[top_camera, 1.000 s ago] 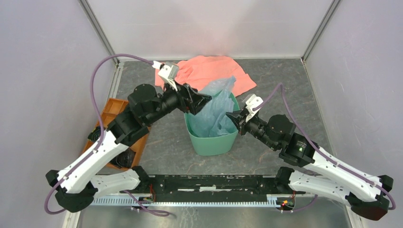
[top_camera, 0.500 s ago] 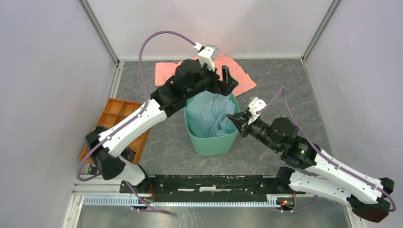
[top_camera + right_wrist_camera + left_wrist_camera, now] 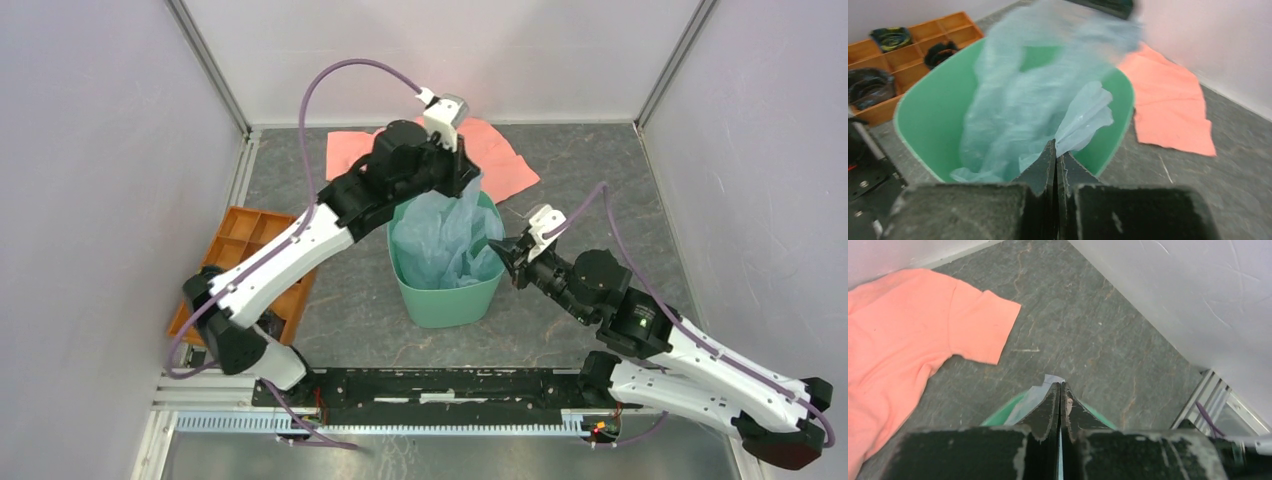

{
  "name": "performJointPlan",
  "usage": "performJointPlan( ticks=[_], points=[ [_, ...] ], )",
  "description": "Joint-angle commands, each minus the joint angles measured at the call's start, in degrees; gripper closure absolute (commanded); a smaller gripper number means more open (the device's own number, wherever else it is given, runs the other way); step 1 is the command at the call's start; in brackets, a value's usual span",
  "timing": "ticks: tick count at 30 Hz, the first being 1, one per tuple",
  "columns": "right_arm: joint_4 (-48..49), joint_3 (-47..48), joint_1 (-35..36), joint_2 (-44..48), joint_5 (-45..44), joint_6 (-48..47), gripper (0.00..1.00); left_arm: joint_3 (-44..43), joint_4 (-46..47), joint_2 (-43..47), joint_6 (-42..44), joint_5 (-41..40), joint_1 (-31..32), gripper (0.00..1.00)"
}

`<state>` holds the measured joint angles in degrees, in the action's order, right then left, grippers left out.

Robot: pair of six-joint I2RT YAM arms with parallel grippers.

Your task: Put the trash bags into the trash bin

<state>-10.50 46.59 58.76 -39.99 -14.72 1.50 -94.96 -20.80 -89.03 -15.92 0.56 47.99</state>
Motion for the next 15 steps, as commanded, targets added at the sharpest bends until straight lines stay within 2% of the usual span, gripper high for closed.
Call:
performJointPlan(
  ticks=[1, 4, 7, 11, 15],
  points=[
    [-4.4, 3.2, 0.0, 2.2, -12.8, 2.4, 0.99, 9.4, 4.6, 16.4, 1.7, 2.9, -0.3, 0.98],
    [-7.3, 3.1, 0.0, 3.5, -18.9, 5.1, 0.99, 19.1, 9.0, 26.9, -3.4, 1.4, -0.3, 0.98],
    [-8.3, 2.1, 0.0, 5.7, -22.7, 7.1, 0.99, 26.5, 9.3, 34.8, -7.4, 2.0, -0.2, 0.98],
    [-8.3, 0.7, 0.0, 8.0, -23.9, 9.0, 0.99, 38.2, 11.0, 46.6, -10.5, 3.3, -0.3, 0.98],
    [-8.2, -0.4, 0.0, 8.9, -22.6, 10.3, 0.98, 45.0, 8.2, 55.2, -13.8, -0.2, -0.3, 0.98]
  ],
)
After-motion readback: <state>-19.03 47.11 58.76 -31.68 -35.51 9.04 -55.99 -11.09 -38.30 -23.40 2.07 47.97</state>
